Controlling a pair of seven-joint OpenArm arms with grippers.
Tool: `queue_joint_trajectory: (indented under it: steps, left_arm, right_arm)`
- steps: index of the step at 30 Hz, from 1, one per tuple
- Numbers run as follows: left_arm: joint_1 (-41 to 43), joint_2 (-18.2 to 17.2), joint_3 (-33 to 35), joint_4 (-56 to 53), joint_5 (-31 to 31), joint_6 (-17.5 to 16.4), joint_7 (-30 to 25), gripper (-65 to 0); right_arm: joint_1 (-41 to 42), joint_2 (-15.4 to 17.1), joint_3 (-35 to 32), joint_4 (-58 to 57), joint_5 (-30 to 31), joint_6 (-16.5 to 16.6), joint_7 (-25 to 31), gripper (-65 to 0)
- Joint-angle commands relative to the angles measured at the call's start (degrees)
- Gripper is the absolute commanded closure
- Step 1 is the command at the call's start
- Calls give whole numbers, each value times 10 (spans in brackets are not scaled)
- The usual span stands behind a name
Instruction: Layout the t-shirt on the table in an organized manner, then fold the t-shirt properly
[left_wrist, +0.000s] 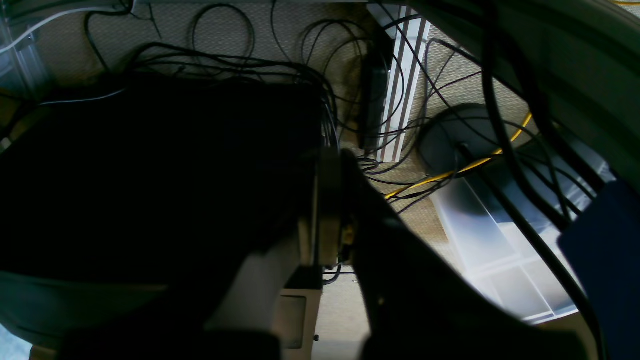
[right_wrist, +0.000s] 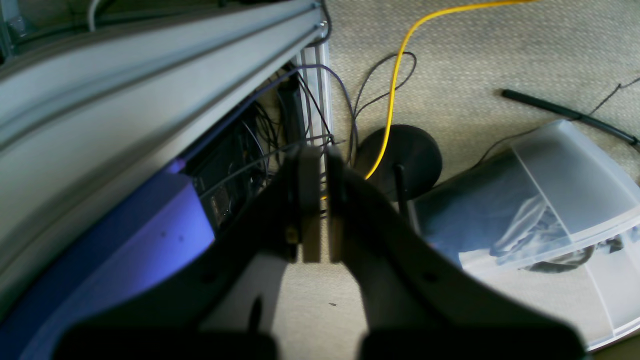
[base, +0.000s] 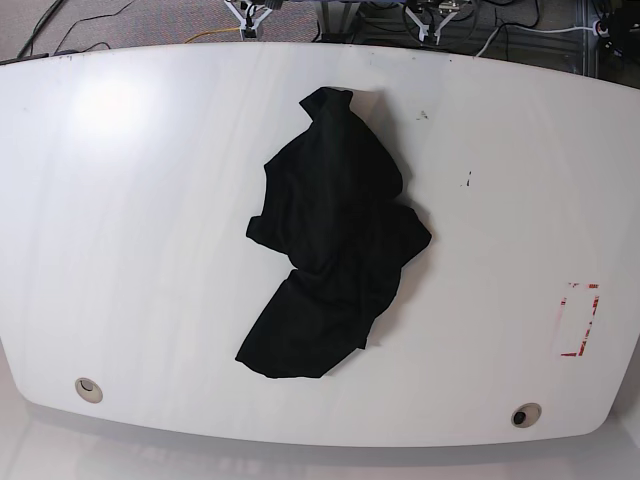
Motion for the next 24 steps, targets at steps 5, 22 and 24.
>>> queue_joint_trajectory:
  steps: [5,22,24]
  left_arm:
    - [5,4,2,5,1,2,-8,0]
    - [6,3,1,9,0,0,-8,0]
    - [5,3,2,7,2,1,-7,-1]
  right_arm:
    - [-4,10,1,9,-3,3,3,-11]
    - [-3,3,1,9,-4,2,4,-8]
    - [-3,2,1,8,-3,1,5,-9]
